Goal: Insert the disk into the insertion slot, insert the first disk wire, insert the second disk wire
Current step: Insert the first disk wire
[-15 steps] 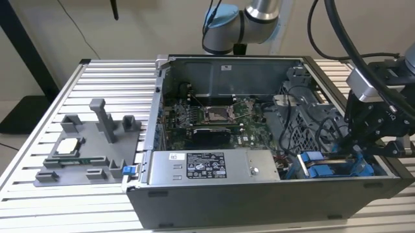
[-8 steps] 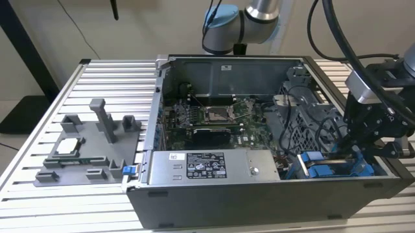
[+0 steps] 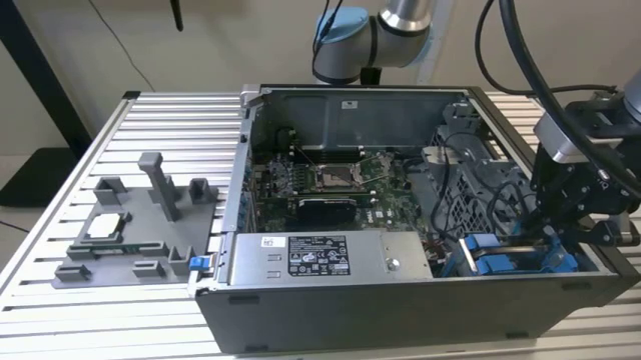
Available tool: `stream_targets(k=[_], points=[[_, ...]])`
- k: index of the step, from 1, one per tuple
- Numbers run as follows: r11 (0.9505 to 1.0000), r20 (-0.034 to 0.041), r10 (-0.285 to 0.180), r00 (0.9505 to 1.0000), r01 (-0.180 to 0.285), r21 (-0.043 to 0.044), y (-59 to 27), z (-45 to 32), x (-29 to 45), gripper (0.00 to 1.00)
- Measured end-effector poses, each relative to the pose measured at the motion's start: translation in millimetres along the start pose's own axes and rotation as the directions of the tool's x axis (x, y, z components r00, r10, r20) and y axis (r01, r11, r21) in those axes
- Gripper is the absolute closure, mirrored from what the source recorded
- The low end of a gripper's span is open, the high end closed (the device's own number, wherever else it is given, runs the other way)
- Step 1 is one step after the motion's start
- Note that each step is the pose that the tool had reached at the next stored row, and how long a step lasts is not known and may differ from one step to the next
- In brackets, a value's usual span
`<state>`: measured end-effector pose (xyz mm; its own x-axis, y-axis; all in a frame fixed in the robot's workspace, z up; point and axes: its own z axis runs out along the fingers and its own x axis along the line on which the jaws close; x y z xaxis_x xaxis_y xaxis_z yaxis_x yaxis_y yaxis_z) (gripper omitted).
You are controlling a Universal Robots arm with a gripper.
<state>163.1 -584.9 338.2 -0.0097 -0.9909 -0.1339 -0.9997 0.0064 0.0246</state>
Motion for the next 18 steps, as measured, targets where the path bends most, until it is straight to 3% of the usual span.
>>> stream_targets(k=[11, 12, 18], points=[[1.0, 0.0018, 0.001, 1.0, -0.001, -0.0012, -0.7, 7.9, 2.0, 1.0], [1.0, 0.0017, 0.001, 1.0, -0.001, -0.0017, -0.7, 6.2, 1.6, 0.0], [1.0, 0.0009, 0.001, 1.0, -0.001, -0.0024, 0.0, -20.2, -1.9, 0.0]])
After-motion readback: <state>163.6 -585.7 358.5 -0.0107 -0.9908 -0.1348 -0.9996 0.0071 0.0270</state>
